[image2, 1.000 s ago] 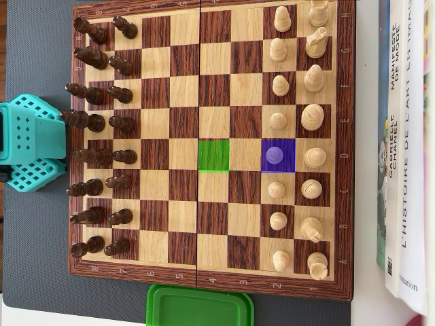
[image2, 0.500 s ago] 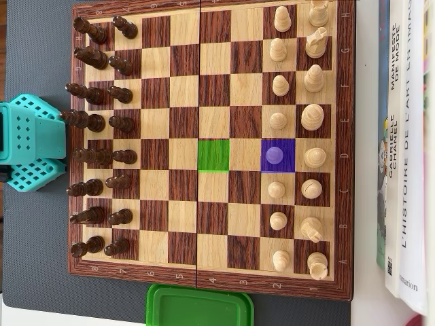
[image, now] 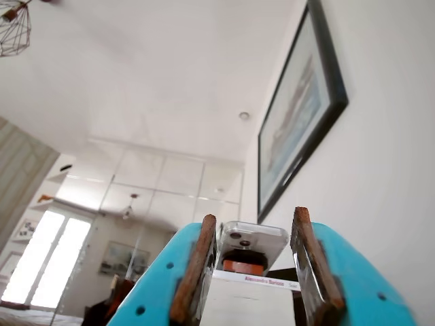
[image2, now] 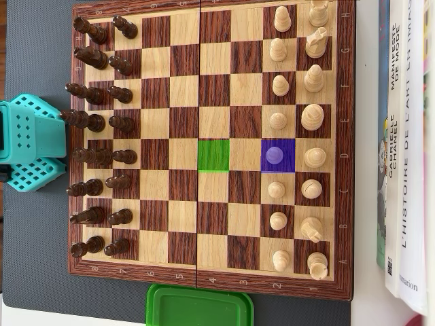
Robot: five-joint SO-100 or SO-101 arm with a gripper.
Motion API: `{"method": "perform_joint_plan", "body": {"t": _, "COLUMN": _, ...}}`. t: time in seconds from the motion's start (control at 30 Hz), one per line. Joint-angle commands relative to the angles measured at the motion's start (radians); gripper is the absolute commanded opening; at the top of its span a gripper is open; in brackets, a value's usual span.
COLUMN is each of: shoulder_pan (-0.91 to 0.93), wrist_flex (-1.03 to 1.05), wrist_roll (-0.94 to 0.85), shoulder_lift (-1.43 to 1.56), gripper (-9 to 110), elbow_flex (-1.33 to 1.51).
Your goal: Play chess
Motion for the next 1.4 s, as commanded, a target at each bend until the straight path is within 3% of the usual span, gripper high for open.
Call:
{"method": "perform_joint_plan", "body": {"t": 0.0, "shoulder_pan": -0.002, "wrist_flex": 0.1, "wrist_roll": -0.006, "shoulder_lift": -0.012, "gripper": 17, "elbow_flex": -0.046}}
{"method": "perform_joint_plan", "body": {"t": 0.33, "shoulder_pan": 0.0, "wrist_flex": 0.489, "wrist_roll": -0.006, "shoulder_lift": -0.207, "gripper": 17, "elbow_flex": -0.291}}
{"method": "perform_joint_plan", "body": {"t": 0.63, "shoulder_pan": 0.012, "wrist_flex": 0.508, "wrist_roll": -0.008, "shoulder_lift": -0.505, "gripper": 17, "elbow_flex": -0.353}}
{"method": "perform_joint_plan", "body": {"t": 0.9, "shoulder_pan": 0.012, "wrist_flex": 0.531, "wrist_roll": -0.118, "shoulder_lift": -0.534, "gripper": 17, "elbow_flex": -0.362}}
{"method": "perform_joint_plan", "body": {"t": 1.1, "shoulder_pan": 0.012, "wrist_flex": 0.939, "wrist_roll": -0.112, "shoulder_lift": -0.546, "gripper": 17, "elbow_flex": -0.545}}
{"method": "perform_joint_plan", "body": {"t": 1.37, "shoulder_pan": 0.014, "wrist_flex": 1.295, "wrist_roll": -0.107, "shoulder_lift": -0.701, "gripper": 17, "elbow_flex": -0.686}}
